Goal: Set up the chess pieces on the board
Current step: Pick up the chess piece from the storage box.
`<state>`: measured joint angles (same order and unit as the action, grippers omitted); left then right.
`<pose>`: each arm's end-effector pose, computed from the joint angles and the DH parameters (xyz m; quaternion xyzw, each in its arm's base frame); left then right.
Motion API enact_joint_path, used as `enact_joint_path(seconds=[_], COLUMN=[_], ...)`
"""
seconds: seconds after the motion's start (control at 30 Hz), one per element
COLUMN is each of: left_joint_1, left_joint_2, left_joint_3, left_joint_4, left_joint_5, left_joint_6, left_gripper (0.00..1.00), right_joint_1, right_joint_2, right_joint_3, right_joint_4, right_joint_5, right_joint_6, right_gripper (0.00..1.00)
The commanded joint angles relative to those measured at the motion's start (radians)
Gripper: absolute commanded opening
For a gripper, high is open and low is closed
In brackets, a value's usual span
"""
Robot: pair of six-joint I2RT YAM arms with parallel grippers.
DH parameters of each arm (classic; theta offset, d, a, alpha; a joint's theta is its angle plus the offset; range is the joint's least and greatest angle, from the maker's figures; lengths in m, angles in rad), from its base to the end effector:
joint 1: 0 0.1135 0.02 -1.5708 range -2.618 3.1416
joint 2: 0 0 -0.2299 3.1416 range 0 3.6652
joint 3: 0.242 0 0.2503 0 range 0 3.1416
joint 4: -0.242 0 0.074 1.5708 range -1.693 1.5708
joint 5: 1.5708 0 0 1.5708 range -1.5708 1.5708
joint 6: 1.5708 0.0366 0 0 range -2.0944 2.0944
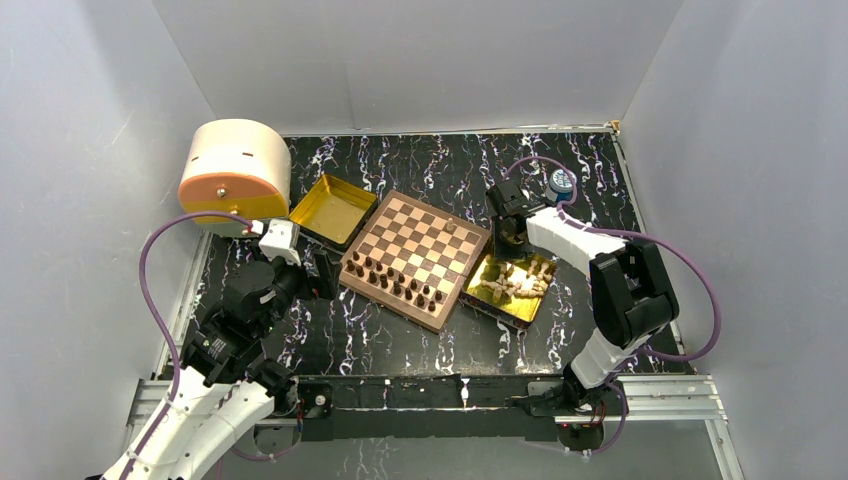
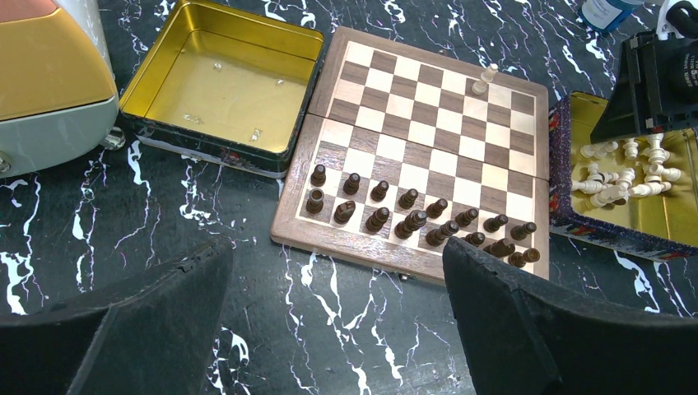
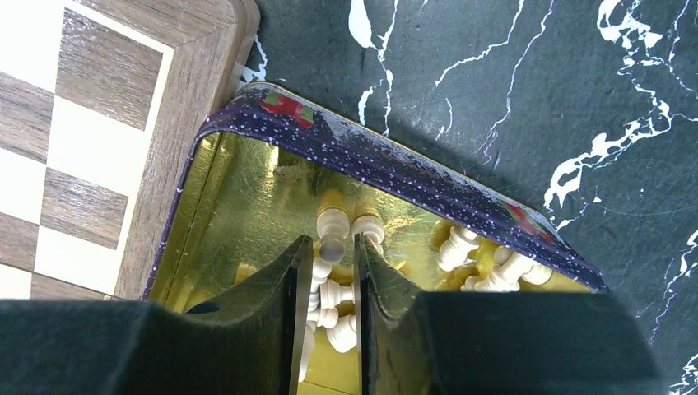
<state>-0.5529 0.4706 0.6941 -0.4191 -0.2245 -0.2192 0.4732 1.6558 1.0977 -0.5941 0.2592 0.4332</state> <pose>0.1288 -0.0699 0.3088 0.0574 0.7691 -0.1573 0.6169 0.2908 0.1383 0.1648 0.0075 0.9703 -0.0234 0.2406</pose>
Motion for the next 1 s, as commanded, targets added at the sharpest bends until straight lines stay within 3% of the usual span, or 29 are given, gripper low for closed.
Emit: enact_joint_path(seconds=[0.0,0.47,0.8,0.97], left_joint_1=[-0.004,-0.004,-0.004,-0.004], left_joint_2=[0.000,0.002,-0.004,-0.003], left_joint_3=[-0.007,-0.008,-0.009,-0.009], left_joint_4=[0.019,0.019,0.019,0.020], left_joint_5=[0.002,0.002,0.001,0.001], left_joint_6=[0.012,0.011,0.012,0.012], left_gripper=[0.95,0.95,0.95,0.95], right_joint_1=[-0.004,-0.003,-0.003,-0.002], right_joint_2=[-0.004,-0.003,-0.009,-0.028], right_joint_3=[-0.008,-0.034,-0.028,0.008], right_joint_4=[0.029,0.042,0.037,0.007], right_joint_5=[-0.002,-0.023,-0.001,0.000], right_joint_6=[0.007,-0.002,-0.013,-0.024], right_gripper=[0.34,0.34,0.19,0.17])
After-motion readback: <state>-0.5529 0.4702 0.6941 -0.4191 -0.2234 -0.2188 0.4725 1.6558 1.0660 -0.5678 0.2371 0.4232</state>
